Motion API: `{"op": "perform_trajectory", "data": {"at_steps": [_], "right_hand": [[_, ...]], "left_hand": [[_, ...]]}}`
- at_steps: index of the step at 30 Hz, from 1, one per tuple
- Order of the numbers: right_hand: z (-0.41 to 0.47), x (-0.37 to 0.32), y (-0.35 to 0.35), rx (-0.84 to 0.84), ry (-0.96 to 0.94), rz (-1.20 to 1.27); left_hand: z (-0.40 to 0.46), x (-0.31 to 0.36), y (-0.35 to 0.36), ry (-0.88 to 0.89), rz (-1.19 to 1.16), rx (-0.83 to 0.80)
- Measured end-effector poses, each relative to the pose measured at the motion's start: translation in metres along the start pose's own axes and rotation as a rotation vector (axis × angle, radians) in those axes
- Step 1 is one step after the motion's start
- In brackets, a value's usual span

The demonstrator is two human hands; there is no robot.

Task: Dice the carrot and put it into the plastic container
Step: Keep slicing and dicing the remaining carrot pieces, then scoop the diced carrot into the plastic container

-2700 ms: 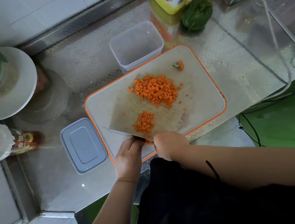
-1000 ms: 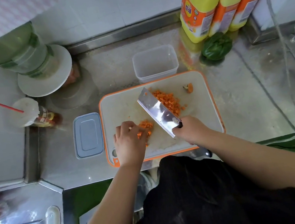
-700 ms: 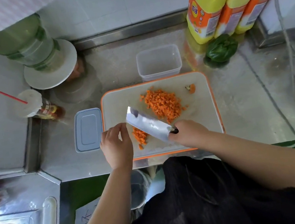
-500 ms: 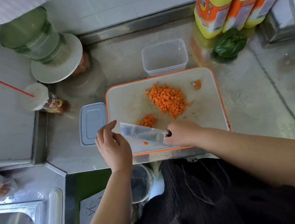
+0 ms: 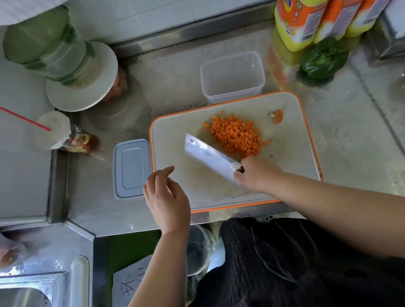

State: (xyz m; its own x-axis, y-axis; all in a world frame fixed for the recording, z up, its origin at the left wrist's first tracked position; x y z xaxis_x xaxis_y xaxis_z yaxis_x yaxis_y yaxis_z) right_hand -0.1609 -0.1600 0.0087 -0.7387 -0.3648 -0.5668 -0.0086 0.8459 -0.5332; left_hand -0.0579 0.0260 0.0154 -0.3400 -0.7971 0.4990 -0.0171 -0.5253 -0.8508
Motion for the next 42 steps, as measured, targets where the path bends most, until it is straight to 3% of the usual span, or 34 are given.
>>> {"op": "perform_trajectory", "data": {"at_steps": [8, 16, 23, 27, 31, 36, 39, 42], "right_hand": [[0.004, 0.009, -0.015, 0.140, 0.060, 0.134], [0.005, -0.021, 0.009, -0.034, -0.039, -0.036], [0.018, 0.009, -0.015, 0.119, 0.101, 0.269], [0.012, 0.020, -0.034, 0.020, 0.042, 0.356], [0.005, 0.031, -0.062, -0.200, -0.004, 0.068], [-0.001, 0.043, -0.076, -0.339, -0.072, -0.297], [0.001, 0.050, -0.082, -0.308, -0.082, -0.422], [0.005, 0.053, -0.089, -0.157, -0.110, -0.397]], "left_hand": [[0.006, 0.003, 0.012, 0.010, 0.008, -0.079], [0.011, 0.003, 0.018, -0.002, 0.040, -0.127], [0.016, 0.005, 0.020, -0.027, 0.059, -0.215], [0.014, 0.020, 0.020, 0.007, 0.078, -0.215], [0.014, 0.029, 0.023, 0.025, 0.055, -0.098], [0.012, 0.039, 0.022, 0.017, -0.020, -0.003], [0.010, 0.044, 0.023, 0.029, -0.039, 0.013], [0.009, 0.044, 0.028, 0.029, -0.078, -0.004]]}}
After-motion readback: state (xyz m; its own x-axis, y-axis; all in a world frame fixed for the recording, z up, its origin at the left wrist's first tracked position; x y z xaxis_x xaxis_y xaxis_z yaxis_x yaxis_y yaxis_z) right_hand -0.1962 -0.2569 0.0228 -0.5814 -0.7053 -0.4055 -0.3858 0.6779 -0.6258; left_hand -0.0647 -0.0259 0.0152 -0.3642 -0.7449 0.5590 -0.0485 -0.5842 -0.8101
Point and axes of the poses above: each hand's wrist, its own z-axis towards the middle knuckle, its own y-axis out of the palm, x = y × z, the point moved 2 cm from there along z, towards the middle knuckle, and after that the axes turned 12 degrees about z, right-handed, at the moved point
